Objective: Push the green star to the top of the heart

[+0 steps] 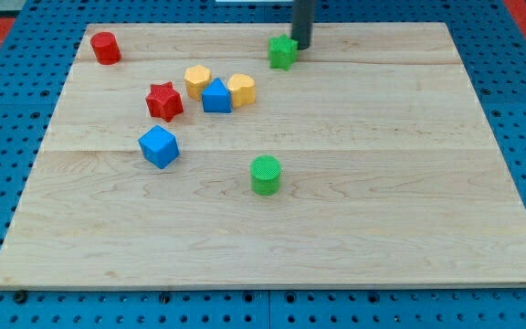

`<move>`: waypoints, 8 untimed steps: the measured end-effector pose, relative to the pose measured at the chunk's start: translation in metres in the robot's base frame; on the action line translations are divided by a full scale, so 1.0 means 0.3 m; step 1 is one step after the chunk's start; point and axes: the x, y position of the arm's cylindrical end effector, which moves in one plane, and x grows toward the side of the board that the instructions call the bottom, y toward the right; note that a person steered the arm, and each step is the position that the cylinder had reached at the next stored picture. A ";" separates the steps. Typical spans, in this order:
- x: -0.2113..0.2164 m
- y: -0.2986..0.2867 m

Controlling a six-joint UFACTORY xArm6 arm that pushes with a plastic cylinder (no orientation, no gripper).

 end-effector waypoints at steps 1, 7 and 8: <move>0.010 0.143; -0.004 -0.165; -0.011 -0.165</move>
